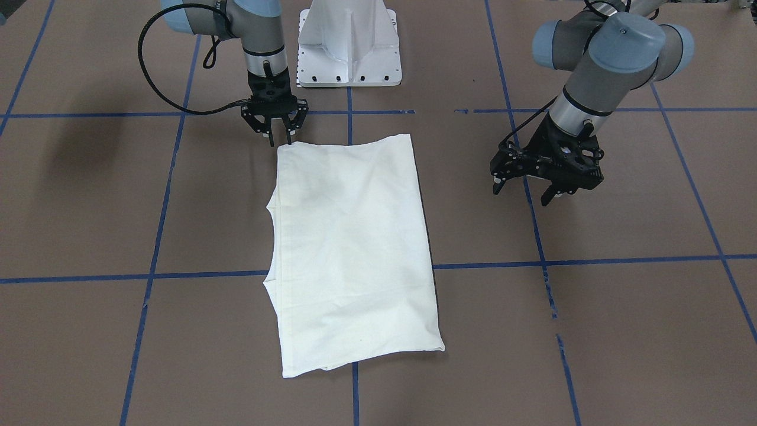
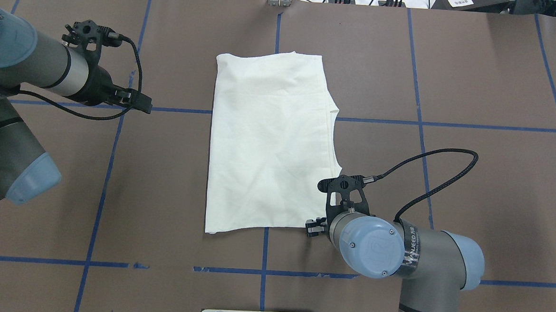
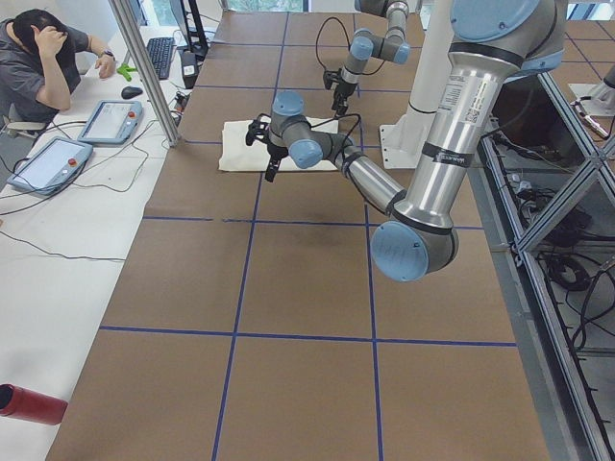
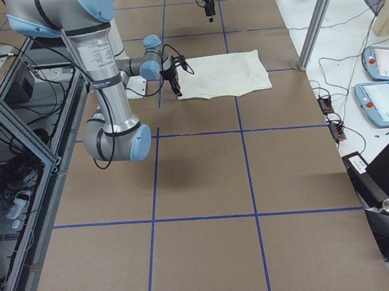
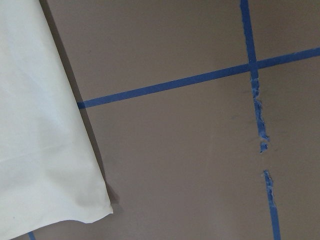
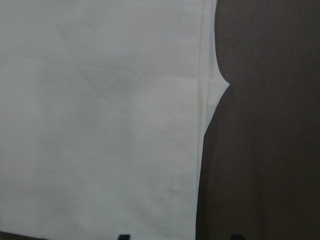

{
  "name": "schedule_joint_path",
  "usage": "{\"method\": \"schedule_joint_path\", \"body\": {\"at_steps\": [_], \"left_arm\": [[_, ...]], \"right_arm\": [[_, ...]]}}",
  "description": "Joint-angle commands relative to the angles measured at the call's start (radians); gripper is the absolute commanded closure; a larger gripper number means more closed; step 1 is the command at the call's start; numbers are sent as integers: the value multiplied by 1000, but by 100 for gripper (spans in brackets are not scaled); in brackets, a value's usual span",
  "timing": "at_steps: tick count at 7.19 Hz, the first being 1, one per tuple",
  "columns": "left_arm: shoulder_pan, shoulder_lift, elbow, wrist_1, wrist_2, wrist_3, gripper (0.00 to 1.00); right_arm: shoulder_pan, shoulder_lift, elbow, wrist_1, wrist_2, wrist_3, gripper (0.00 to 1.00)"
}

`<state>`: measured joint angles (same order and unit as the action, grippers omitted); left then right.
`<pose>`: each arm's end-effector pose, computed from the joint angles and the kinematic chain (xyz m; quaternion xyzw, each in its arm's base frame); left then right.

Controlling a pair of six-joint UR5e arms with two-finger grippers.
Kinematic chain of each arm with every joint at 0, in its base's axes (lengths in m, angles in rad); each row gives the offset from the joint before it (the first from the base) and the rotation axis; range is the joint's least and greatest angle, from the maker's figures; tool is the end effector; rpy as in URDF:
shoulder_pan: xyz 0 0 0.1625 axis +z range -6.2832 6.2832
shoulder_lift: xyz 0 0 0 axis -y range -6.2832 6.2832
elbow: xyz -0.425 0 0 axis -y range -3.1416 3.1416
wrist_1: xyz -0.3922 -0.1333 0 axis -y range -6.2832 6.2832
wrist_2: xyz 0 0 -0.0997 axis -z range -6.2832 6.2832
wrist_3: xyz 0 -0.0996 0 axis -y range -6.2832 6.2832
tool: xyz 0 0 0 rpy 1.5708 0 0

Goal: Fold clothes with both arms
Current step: 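Move both grippers to the shirt's near corners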

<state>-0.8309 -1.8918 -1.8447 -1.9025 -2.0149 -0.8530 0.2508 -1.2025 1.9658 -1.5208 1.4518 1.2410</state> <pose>0.3314 -0.4973 0.3203 0.1640 0.4494 0.0489 0.8768 -0.5227 -0.2837 0.2834 0.1653 -0.3627 -0.0127 0.9170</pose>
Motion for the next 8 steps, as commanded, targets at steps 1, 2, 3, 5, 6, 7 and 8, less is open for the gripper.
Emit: {"method": "schedule_joint_path", "body": {"at_steps": [1, 2, 3, 5, 6, 7, 8], "left_arm": [[34, -1, -45, -3, 78, -115, 0], [120, -4, -86, -1, 134, -246, 0], [203, -4, -115, -15, 187, -490, 0], [343, 5, -120, -163, 358, -710, 0], [372, 5, -114, -194, 376, -827, 1], [435, 8, -97, -238, 462, -938, 13], [452, 32, -90, -248, 496, -966, 23]], "right_arm": [[60, -15, 22, 177, 30, 12, 0], [80, -50, 24, 288, 80, 76, 0], [80, -77, 27, 354, 62, 207, 0], [94, -83, 48, 389, 35, 255, 0], [109, -83, 51, 390, 35, 300, 0], [126, -81, 53, 390, 35, 307, 0], [136, -81, 51, 389, 35, 307, 0]]}}
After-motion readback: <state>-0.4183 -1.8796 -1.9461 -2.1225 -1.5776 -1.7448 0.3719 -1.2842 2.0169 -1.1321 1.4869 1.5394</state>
